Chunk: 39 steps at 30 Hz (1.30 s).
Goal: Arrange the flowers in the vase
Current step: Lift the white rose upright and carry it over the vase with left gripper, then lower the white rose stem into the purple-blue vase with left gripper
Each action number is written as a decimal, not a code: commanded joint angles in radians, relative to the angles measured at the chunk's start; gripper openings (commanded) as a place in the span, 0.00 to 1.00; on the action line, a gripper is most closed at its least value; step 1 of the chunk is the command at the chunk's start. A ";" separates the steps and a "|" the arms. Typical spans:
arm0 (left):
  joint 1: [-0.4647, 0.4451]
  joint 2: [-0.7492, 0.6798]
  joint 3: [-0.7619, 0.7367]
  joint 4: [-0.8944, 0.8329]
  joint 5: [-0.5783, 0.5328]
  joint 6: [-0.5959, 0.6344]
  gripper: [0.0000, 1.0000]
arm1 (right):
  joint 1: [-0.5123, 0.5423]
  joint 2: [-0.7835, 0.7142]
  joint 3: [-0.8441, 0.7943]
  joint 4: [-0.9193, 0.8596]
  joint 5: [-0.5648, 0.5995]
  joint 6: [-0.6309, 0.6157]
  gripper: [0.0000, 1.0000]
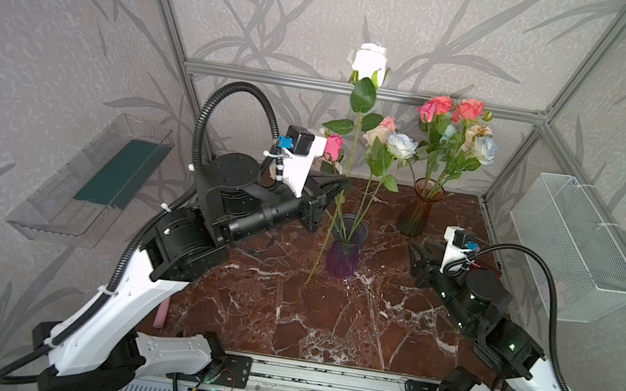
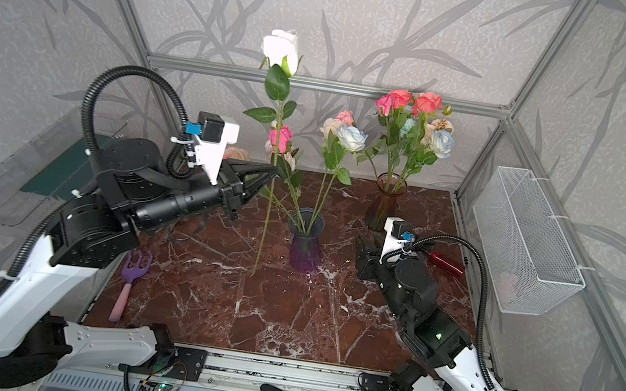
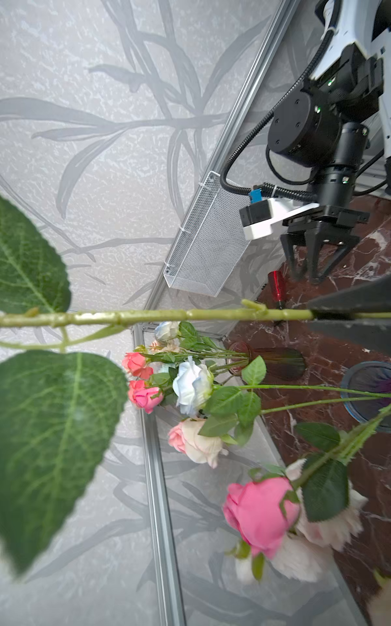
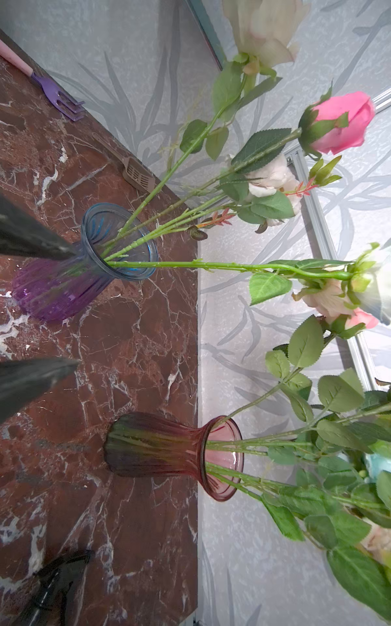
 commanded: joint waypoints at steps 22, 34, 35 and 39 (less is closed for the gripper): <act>0.047 0.392 0.084 0.530 -0.201 0.115 0.00 | -0.127 -0.020 -0.055 0.053 -0.066 0.007 0.46; 0.055 0.289 -0.248 0.662 -0.216 -0.057 0.00 | -0.146 -0.003 -0.081 0.075 -0.086 0.026 0.46; 0.056 0.281 -0.279 0.672 -0.218 -0.060 0.00 | -0.148 0.000 -0.083 0.079 -0.089 0.031 0.46; 0.056 0.262 -0.363 0.687 -0.234 -0.073 0.00 | -0.148 0.008 -0.092 0.087 -0.097 0.045 0.46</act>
